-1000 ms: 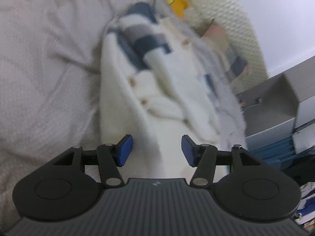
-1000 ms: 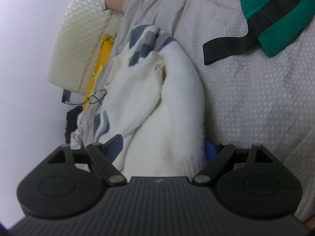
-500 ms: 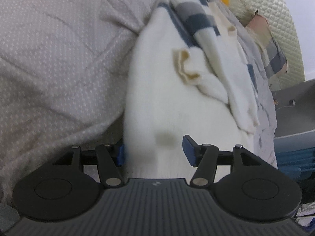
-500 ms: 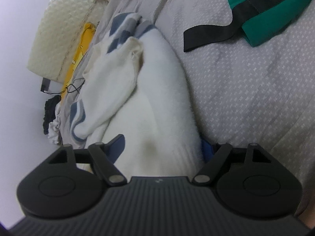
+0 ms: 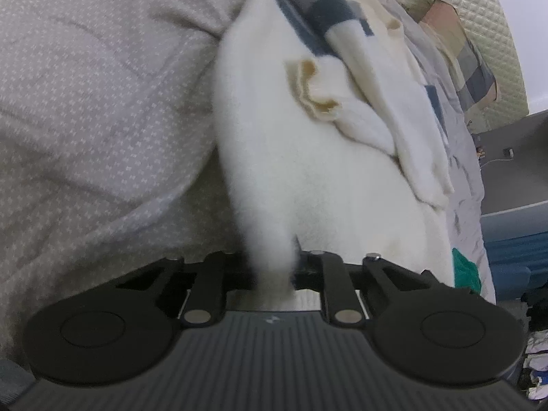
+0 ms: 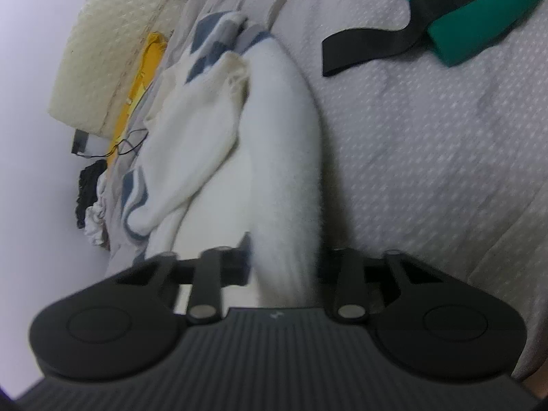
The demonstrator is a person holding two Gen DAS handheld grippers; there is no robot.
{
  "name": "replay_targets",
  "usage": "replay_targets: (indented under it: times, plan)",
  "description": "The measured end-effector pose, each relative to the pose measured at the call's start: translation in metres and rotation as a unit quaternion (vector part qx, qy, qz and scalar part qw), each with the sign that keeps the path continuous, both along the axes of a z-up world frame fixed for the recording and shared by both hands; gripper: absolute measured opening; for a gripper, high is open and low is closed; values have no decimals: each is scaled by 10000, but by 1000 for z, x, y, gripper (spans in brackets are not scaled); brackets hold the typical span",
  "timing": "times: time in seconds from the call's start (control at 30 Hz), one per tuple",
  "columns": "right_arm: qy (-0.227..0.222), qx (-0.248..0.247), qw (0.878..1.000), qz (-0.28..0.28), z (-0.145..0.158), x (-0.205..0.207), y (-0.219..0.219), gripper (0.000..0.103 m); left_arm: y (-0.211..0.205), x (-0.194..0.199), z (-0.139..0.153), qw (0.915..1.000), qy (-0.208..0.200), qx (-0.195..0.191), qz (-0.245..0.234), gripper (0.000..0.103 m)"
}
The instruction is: Fold large clothes
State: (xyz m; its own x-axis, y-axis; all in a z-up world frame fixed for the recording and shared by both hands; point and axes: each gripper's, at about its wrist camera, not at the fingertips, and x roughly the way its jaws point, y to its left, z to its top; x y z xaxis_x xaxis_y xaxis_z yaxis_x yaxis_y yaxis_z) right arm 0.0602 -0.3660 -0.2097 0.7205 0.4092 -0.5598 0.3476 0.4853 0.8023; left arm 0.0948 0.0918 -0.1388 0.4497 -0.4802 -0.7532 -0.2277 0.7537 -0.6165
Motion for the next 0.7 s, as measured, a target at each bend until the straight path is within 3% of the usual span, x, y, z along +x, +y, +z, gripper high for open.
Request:
replay_targets:
  times: [0.2, 0.43, 0.7]
  plan:
    - [-905, 676, 9935, -109, 23, -20, -14, 17, 21, -14, 19, 9960, -534, -677, 256, 11]
    - [-1627, 1343, 9775, -87, 54, -48, -33, 15, 63, -48, 66, 9727, -1401, -1770, 543, 8]
    - [-2102, 1249, 9692, 281, 102, -86, -36, 15, 80, -88, 124, 9655, -1826, -1853, 139, 7]
